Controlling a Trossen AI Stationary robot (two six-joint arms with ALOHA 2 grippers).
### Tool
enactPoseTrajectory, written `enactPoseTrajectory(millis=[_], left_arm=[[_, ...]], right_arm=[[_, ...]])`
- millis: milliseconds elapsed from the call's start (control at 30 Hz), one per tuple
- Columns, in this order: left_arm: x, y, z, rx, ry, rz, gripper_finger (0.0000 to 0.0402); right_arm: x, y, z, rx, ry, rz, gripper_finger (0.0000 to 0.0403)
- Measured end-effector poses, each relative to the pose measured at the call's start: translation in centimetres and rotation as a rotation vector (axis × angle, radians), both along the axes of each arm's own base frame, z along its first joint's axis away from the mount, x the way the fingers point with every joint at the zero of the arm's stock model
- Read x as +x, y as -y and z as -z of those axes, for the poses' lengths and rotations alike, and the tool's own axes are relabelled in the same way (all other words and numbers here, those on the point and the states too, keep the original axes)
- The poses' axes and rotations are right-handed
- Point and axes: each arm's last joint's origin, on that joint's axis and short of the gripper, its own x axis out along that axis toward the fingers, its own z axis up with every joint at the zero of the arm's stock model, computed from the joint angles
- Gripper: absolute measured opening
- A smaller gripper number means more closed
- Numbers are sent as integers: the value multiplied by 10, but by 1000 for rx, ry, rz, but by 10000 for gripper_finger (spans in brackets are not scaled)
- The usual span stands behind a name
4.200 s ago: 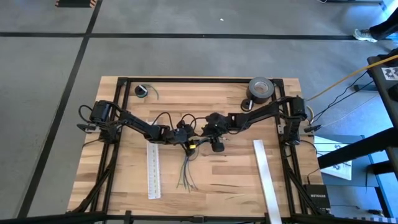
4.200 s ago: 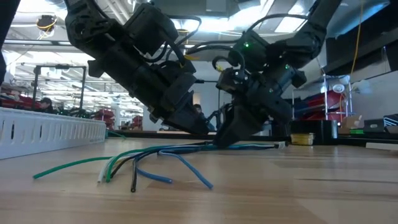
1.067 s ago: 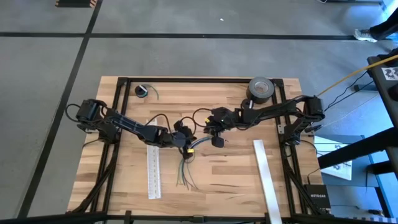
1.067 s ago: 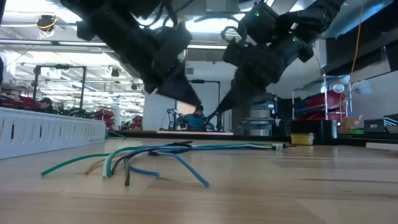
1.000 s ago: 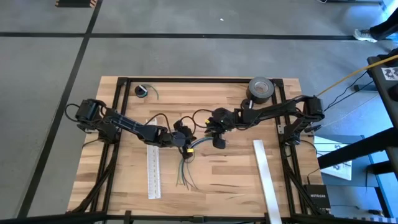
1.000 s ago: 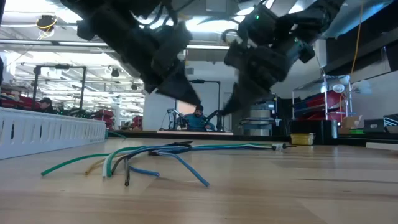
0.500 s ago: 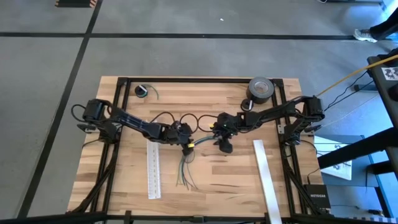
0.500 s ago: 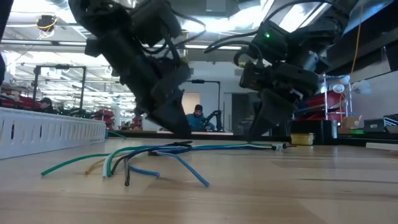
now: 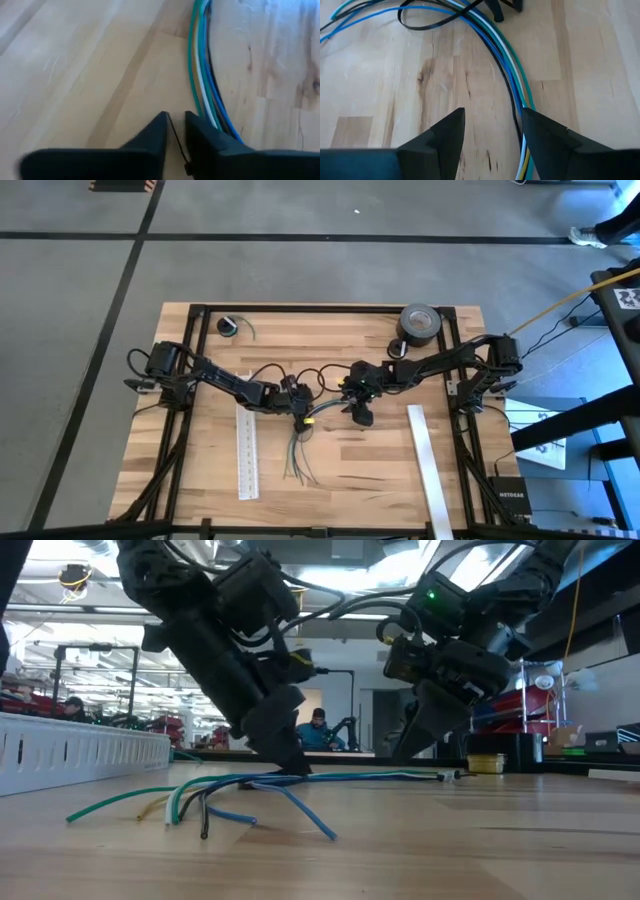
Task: Ziptie cables
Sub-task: Wrap the colored cables with the black zip tie
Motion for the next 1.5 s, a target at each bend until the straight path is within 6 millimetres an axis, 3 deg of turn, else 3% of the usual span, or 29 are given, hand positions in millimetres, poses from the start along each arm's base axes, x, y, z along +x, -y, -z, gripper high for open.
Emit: enactPoseTrajectory(millis=[67,300,500,633,733,867,1100,1300,1500], left_arm=[[0,0,0,32,-13,30,12],[4,11,-11,118,-25,105,0],[12,22,-55,151,106,120,0],[7,23,-75,160,165,102,0],[4,24,-85,157,190,100,0],[1,24,-84,152,158,99,0],[0,11,-80,63,157,-15,7],[4,-4,-70,-19,131,-23,76],[13,-4,-40,-25,69,-5,129]], right_arm=[[0,0,0,-2,0,2,184],[1,0,0,-18,12,-10,184],[4,0,-4,-16,61,-20,184],[3,0,-2,-21,90,-22,184],[-3,0,4,-24,210,-12,184],[-17,-1,6,-8,465,60,184],[-30,0,14,-15,489,129,184],[-30,0,16,-31,469,117,184],[-31,0,19,-48,439,103,184]])
